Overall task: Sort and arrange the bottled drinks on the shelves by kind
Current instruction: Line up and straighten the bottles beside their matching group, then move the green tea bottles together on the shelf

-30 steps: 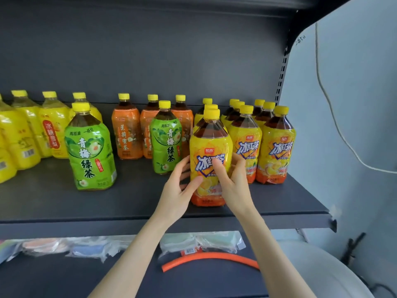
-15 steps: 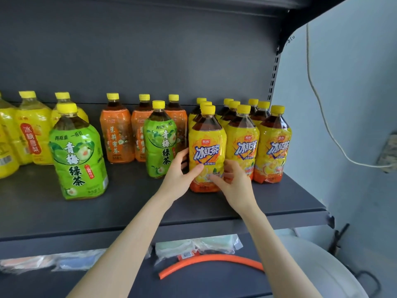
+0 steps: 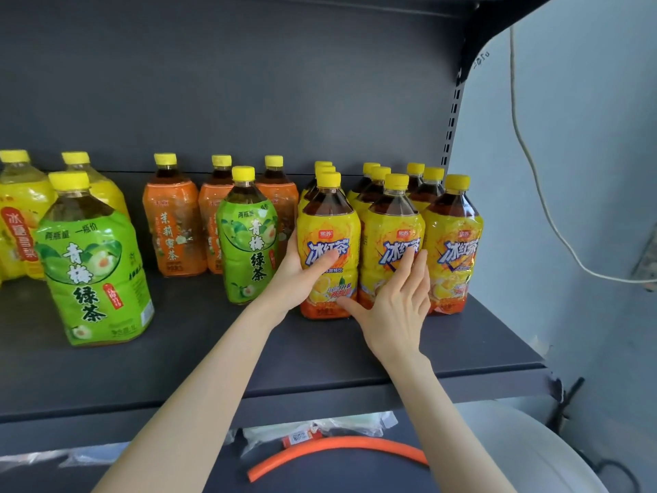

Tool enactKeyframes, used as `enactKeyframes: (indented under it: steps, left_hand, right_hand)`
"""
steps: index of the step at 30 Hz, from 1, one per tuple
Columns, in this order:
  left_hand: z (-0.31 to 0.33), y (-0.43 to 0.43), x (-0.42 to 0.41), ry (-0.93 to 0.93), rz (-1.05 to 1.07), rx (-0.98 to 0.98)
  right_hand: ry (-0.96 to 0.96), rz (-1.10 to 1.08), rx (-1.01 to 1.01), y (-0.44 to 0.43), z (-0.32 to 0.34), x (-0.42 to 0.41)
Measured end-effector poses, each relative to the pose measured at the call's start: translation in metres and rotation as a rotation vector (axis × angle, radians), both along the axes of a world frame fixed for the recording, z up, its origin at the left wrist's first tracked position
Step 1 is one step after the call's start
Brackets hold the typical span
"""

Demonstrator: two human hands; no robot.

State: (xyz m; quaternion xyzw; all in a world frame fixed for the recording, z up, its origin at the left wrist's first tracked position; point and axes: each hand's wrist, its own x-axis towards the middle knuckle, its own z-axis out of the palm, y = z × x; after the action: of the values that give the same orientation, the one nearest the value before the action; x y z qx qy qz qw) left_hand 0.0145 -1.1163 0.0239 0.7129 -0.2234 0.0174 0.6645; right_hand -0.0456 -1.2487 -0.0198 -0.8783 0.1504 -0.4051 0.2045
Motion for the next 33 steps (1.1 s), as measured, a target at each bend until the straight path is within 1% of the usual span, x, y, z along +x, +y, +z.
enactKeyframes:
  steps: [9, 15, 19, 22, 25, 27, 30, 33]
  left_hand:
    - [-0.006, -0.004, 0.003, -0.036, 0.063, 0.006]
    - [-0.002, -0.006, -0.004, -0.036, 0.090, 0.031]
    - [0.004, -0.003, -0.011, -0.025, 0.101, 0.081]
    - [0.006, 0.002, -0.016, -0.028, 0.144, 0.192]
    - [0.006, 0.013, -0.027, -0.092, 0.175, 0.446]
    - [0.006, 0.024, -0.039, -0.130, 0.212, 0.564]
    - [0.007, 0.048, -0.060, -0.177, 0.317, 0.620]
    - [0.009, 0.079, -0.078, -0.273, 0.453, 0.615]
  right_hand:
    - [-0.032, -0.019, -0.035, 0.000, -0.005, 0.004]
    - [0.011, -0.015, -0.029, 0.002, -0.001, 0.000]
    - [0.050, 0.000, -0.005, 0.003, 0.003, -0.006]
    - [0.114, 0.043, 0.007, 0.002, 0.009, -0.017]
    - [0.092, 0.088, -0.041, 0.003, 0.012, -0.033]
    - [0.084, 0.167, -0.080, 0.007, 0.013, -0.043]
    - [0.080, 0.302, -0.049, 0.018, 0.014, -0.052]
    - [0.048, 0.392, -0.011, 0.037, 0.021, -0.054]
